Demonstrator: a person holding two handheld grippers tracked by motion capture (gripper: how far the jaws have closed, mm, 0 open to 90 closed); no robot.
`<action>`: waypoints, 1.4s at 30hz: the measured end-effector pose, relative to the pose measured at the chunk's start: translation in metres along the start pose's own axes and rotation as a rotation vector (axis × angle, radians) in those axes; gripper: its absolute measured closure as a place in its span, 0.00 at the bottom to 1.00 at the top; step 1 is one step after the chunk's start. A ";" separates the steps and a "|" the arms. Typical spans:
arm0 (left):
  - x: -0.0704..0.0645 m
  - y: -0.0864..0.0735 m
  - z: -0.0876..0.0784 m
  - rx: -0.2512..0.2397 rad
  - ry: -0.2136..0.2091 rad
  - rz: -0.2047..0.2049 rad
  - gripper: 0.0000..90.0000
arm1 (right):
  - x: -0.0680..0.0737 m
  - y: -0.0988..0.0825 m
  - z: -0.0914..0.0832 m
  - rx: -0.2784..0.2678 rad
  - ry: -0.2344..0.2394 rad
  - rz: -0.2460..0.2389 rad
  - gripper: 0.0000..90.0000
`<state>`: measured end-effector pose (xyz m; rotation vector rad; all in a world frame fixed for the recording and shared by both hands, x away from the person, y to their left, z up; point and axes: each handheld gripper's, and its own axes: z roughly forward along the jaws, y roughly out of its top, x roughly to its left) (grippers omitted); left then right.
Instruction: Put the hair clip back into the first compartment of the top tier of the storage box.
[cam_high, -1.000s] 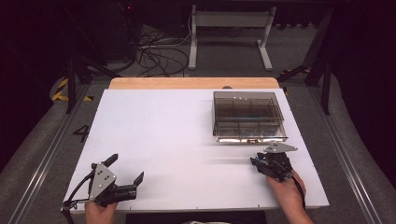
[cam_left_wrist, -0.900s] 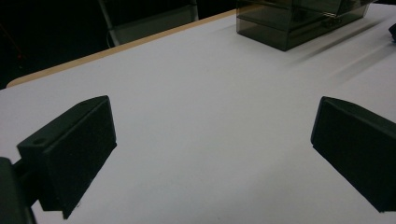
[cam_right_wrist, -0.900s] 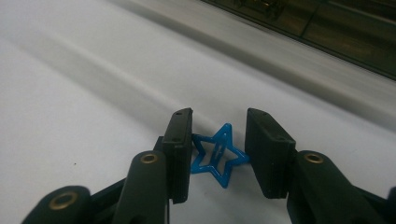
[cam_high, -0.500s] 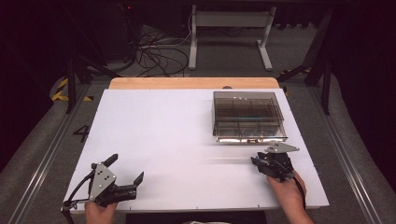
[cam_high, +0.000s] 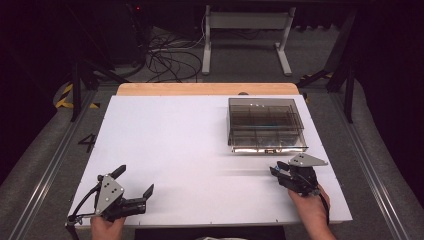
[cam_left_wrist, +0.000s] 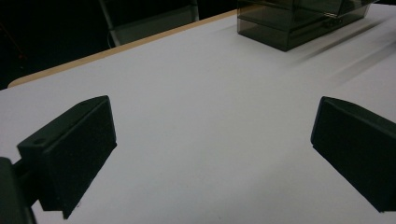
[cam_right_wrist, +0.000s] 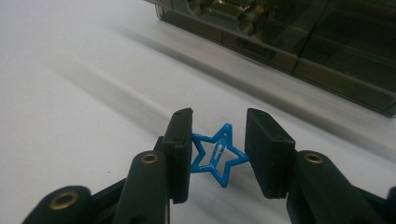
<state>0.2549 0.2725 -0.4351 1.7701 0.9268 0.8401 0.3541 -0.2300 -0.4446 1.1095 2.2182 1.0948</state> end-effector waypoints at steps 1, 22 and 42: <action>0.000 0.000 0.000 0.000 0.000 -0.001 0.01 | 0.000 0.000 -0.001 -0.007 0.001 0.004 0.70; 0.000 0.000 0.001 0.003 0.001 -0.002 0.01 | 0.004 0.006 -0.020 -0.123 0.012 -0.048 0.69; 0.000 0.000 0.001 0.006 0.002 -0.005 0.01 | 0.002 0.019 -0.034 -0.154 0.019 -0.057 0.69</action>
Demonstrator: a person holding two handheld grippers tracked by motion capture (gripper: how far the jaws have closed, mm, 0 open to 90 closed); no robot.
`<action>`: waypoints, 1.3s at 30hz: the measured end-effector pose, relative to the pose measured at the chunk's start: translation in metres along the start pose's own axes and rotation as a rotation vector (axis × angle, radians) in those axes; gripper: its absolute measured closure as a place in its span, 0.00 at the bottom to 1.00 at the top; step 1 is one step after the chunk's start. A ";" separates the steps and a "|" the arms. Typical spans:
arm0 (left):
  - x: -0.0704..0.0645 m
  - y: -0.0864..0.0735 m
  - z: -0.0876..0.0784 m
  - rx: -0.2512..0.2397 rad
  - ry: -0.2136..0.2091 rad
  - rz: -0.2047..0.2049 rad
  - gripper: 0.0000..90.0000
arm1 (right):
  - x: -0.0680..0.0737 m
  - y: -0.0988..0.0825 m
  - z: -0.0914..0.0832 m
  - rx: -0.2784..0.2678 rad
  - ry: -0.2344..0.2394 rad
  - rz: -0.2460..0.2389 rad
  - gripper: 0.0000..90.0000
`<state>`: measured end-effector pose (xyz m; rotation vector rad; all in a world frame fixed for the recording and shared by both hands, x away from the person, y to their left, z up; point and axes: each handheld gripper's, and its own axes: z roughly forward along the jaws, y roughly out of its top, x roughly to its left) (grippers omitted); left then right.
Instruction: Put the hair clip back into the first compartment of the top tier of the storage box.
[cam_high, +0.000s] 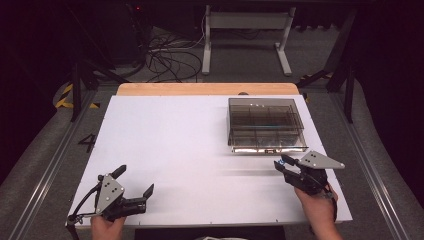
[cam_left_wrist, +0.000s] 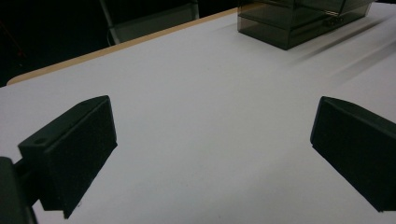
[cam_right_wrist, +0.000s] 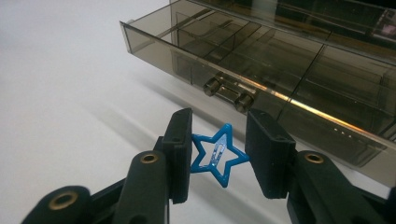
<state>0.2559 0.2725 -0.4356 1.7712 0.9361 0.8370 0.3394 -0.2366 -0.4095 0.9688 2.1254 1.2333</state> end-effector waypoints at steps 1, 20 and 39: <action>0.000 0.000 0.000 0.000 0.000 0.000 0.01 | 0.000 0.001 0.000 -0.002 0.000 -0.002 0.69; -0.001 0.000 -0.001 -0.001 -0.003 0.007 0.02 | -0.002 0.035 0.008 -0.030 0.027 -0.027 0.69; -0.001 0.000 -0.001 -0.001 -0.004 0.009 0.02 | -0.004 0.066 0.024 -0.043 0.058 -0.044 0.69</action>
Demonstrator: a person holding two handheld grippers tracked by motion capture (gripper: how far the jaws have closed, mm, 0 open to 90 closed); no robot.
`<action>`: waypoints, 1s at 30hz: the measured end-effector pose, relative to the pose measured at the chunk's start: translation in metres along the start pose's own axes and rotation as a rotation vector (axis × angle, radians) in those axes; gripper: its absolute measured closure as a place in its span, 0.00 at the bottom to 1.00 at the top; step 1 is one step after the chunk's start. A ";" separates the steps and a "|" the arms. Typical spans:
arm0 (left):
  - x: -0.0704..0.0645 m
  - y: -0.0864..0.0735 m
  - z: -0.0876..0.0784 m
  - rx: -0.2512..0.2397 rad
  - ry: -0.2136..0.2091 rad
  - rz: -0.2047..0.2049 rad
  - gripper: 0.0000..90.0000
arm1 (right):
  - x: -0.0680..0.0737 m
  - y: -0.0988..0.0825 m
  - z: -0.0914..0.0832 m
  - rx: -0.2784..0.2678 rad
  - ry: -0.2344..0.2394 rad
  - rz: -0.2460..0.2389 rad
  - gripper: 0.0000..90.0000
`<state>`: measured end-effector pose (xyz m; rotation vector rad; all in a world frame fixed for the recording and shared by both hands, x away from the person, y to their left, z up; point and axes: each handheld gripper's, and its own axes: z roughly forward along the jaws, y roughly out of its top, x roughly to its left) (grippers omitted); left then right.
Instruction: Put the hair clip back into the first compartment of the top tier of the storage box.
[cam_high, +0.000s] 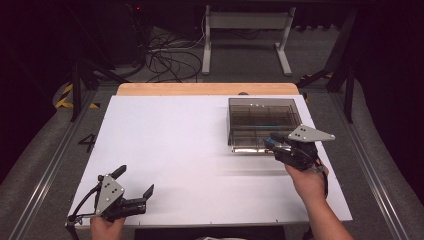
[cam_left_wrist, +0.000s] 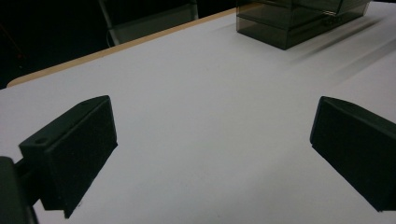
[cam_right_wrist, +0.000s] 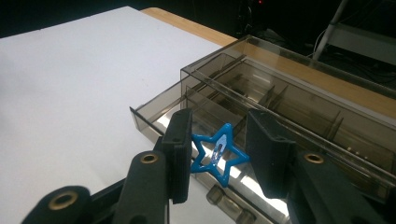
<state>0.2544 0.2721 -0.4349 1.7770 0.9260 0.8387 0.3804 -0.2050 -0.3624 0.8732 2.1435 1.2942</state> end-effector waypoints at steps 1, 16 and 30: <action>0.000 0.000 0.000 0.000 0.000 0.000 0.02 | 0.000 0.001 0.001 0.000 0.000 -0.003 0.69; 0.000 0.000 0.000 0.002 -0.003 -0.002 0.02 | 0.000 0.019 0.019 0.009 0.025 -0.019 0.69; 0.001 0.000 0.000 0.000 -0.002 -0.005 0.02 | 0.003 0.028 0.041 0.040 0.055 -0.025 0.69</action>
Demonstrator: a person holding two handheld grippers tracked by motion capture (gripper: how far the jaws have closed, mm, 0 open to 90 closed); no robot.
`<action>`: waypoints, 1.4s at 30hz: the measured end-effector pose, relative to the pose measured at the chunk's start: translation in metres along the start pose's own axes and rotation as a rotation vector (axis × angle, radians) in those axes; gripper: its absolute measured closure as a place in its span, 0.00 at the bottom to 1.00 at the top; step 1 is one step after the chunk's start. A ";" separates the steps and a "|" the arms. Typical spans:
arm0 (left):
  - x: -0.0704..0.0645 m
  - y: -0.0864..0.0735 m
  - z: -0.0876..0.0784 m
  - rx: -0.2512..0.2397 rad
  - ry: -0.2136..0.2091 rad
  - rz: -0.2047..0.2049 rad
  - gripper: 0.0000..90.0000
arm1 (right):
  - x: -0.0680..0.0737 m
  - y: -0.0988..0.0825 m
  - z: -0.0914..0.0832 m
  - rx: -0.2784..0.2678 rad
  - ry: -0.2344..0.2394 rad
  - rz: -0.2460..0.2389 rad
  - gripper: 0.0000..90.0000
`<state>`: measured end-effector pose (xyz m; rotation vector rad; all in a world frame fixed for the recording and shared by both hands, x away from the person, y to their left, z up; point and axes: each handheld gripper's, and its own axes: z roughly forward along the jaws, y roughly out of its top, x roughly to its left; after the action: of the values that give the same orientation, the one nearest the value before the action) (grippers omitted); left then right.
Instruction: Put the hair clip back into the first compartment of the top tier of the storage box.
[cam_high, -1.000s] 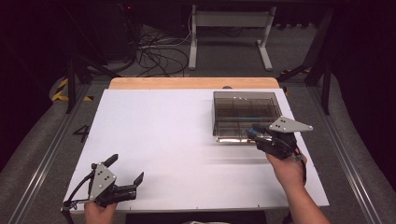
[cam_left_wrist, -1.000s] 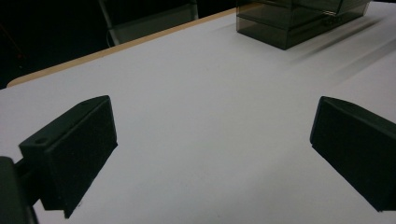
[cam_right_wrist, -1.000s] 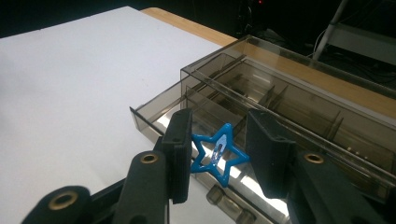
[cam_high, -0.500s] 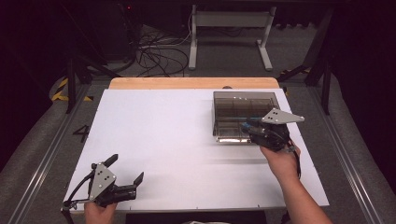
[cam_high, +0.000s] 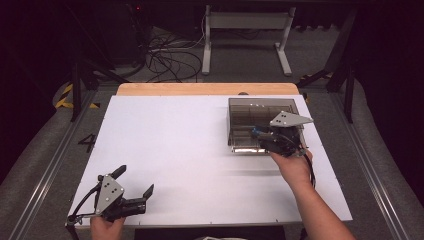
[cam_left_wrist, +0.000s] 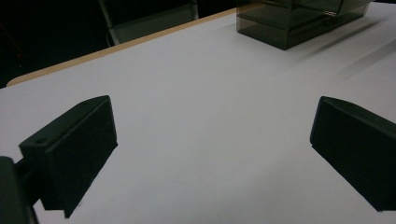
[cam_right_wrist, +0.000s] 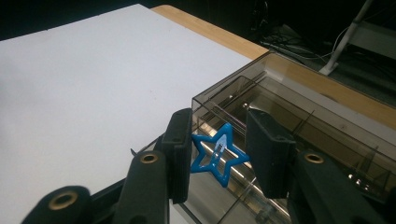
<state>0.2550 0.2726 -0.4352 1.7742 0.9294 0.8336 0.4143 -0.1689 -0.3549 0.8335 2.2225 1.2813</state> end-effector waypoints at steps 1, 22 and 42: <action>0.000 0.000 0.000 0.000 0.003 0.000 0.02 | 0.000 0.000 0.001 0.003 0.002 -0.001 0.69; 0.000 0.000 0.000 0.001 0.001 0.000 0.02 | 0.005 -0.002 0.027 0.039 0.012 0.008 0.69; -0.001 0.000 -0.001 0.000 0.002 0.004 0.02 | 0.007 -0.012 0.038 0.040 0.034 0.055 0.69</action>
<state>0.2539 0.2722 -0.4350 1.7766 0.9271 0.8381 0.4299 -0.1452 -0.3839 0.9004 2.2734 1.2885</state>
